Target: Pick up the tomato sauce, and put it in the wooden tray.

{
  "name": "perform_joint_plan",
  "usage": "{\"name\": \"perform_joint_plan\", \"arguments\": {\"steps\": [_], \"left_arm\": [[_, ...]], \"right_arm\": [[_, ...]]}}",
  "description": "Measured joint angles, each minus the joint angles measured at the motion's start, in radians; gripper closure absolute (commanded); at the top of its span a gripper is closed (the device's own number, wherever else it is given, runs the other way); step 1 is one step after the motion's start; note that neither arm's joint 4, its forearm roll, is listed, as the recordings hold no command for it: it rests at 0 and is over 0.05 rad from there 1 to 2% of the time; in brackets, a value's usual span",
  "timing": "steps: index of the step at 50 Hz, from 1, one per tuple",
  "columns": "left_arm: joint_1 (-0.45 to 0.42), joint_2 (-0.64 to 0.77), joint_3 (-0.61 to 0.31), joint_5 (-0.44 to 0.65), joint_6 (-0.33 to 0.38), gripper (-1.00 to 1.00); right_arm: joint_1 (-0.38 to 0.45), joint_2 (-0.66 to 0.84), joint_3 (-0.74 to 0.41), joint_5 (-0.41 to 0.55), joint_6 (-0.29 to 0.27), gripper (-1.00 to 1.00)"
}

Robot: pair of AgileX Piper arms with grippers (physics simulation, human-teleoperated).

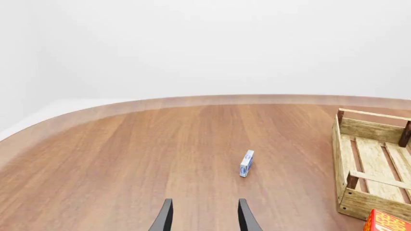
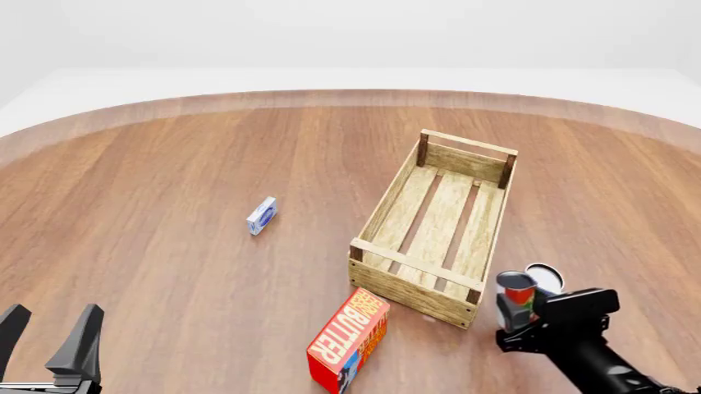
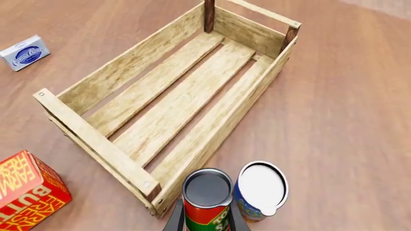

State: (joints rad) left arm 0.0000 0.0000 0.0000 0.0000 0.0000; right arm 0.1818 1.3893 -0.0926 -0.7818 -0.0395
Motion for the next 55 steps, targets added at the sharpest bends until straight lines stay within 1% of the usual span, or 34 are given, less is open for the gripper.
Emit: {"name": "perform_joint_plan", "arguments": {"steps": [11, 30, 38, 46, 55], "left_arm": [[0.000, 0.000, 0.000, 0.000, 0.000, -1.00], [0.000, 0.000, 0.000, 0.000, 0.000, -1.00], [0.000, 0.000, 0.000, 0.000, 0.000, -1.00], [0.000, 0.000, 0.000, 0.000, 0.000, -1.00], [0.000, 0.000, 0.000, 0.000, 0.000, -1.00]], "right_arm": [[-0.005, -0.127, -0.010, 0.116, -0.013, 1.00], [-0.018, -0.380, -0.040, 0.352, -0.033, 1.00], [-0.020, -0.470, -0.057, 0.437, -0.041, 1.00], [-0.022, -0.546, -0.071, 0.503, -0.044, 1.00], [-0.020, -0.604, -0.087, 0.551, -0.047, 1.00]]}}
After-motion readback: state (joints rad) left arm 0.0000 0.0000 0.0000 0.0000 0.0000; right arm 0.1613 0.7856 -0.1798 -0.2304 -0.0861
